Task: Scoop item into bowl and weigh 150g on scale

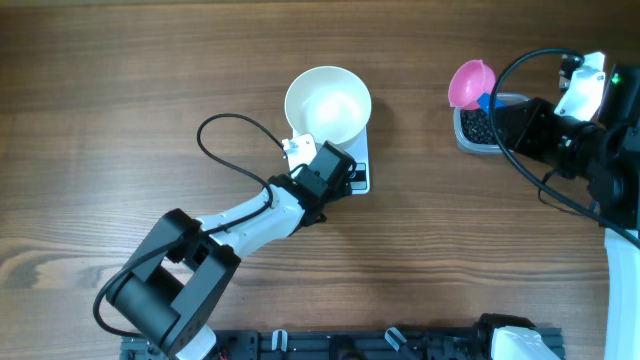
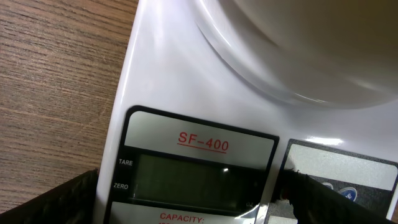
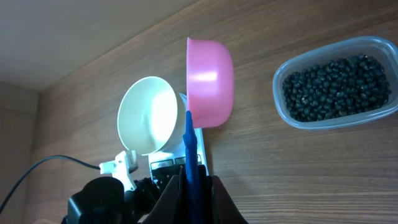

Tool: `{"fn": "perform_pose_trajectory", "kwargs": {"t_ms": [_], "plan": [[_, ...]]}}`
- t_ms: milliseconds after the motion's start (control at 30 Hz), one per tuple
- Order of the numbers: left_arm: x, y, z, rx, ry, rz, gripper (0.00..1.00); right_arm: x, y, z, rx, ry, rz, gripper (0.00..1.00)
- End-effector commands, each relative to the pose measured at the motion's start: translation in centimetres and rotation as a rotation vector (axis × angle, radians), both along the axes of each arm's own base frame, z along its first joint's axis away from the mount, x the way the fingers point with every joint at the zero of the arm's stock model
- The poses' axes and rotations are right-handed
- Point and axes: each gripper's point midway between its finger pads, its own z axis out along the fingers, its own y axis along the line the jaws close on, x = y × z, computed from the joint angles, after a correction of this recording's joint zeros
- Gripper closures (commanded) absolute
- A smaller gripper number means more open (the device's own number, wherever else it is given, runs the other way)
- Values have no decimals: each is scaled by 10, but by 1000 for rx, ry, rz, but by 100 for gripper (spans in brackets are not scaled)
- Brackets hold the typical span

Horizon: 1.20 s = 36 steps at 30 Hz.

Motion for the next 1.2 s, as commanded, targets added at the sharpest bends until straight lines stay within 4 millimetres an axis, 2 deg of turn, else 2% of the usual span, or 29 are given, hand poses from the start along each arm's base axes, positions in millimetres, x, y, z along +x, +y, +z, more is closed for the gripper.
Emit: {"fn": "perform_pose_trajectory", "kwargs": {"t_ms": [0, 233, 333, 400, 533, 733, 767, 833, 900, 933, 1033, 1167], "plan": [[-30, -5, -35, -4, 151, -70, 0, 3, -3, 5, -26, -18, 4, 96], [-32, -2, -45, -2, 182, -64, 0, 2, -2, 4, -25, -12, 4, 96], [-30, -3, -39, -12, 170, -65, 0, 1, -2, 3, -25, -7, 4, 96], [-27, -6, -28, -29, 145, -71, 0, 1, -2, 3, -25, -6, 4, 96], [-21, -11, 7, -83, 77, -76, 0, 1, -2, 3, -25, -6, 4, 96], [-22, -11, 98, -210, -87, -90, 0, 0, -2, 2, -24, -1, 4, 96], [-25, -9, 118, -229, -128, -110, 0, 0, -2, 2, -24, 1, 4, 96], [-32, -2, 144, -252, -174, -127, 0, -1, -2, 2, -24, 3, 4, 96], [-40, 18, 177, -234, -259, -154, 0, -2, -2, 1, -23, 7, 4, 96], [-41, 40, 193, -214, -309, -99, 0, -2, -2, 1, -23, 9, 4, 96], [-44, 103, 223, -170, -413, 71, 0, -2, -2, 1, -23, 9, 4, 96], [-53, 185, 252, -110, -534, 325, 0, -1, -2, 2, -28, 2, 8, 96]]}}
